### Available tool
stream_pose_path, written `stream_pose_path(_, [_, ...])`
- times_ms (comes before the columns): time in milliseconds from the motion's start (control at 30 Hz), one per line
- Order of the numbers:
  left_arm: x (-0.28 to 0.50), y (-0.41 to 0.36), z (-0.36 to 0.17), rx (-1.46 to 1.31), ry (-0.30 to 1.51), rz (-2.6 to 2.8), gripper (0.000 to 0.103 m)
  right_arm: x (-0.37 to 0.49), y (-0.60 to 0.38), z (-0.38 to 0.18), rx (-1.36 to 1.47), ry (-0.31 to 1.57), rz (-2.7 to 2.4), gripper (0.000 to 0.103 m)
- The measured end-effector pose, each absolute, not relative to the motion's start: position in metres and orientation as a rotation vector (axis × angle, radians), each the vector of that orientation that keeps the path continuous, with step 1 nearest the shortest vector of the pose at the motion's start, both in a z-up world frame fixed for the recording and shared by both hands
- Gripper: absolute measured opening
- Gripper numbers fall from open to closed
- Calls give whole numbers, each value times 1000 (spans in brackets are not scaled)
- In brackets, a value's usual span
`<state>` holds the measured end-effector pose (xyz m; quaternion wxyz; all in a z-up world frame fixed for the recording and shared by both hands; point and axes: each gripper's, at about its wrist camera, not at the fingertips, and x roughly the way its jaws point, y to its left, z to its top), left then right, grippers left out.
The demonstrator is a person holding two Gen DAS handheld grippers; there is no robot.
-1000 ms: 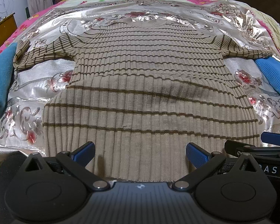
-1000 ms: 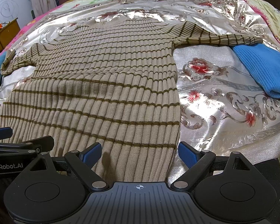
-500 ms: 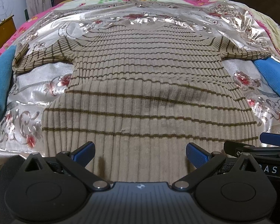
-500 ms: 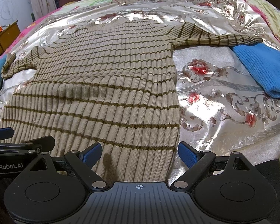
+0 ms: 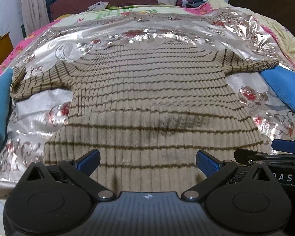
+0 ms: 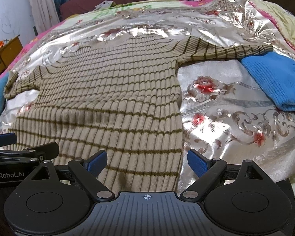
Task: Fold small clothes
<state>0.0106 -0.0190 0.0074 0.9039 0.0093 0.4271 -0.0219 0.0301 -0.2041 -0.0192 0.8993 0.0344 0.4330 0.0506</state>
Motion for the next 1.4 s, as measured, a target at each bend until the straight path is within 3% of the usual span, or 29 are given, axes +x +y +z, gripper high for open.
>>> stream_pose_path(733, [41,-36,11,67,884,-77,103,63,-240,-6,166,850,91,88])
stream_pose_path(1233, [124,-114,29,90,787,-231,103,211,-412,19,377,775,-268,77])
stream_pose_path(1400, [146,-132,22,62,798,-258,103,265,-454,12,474,784,-375,69])
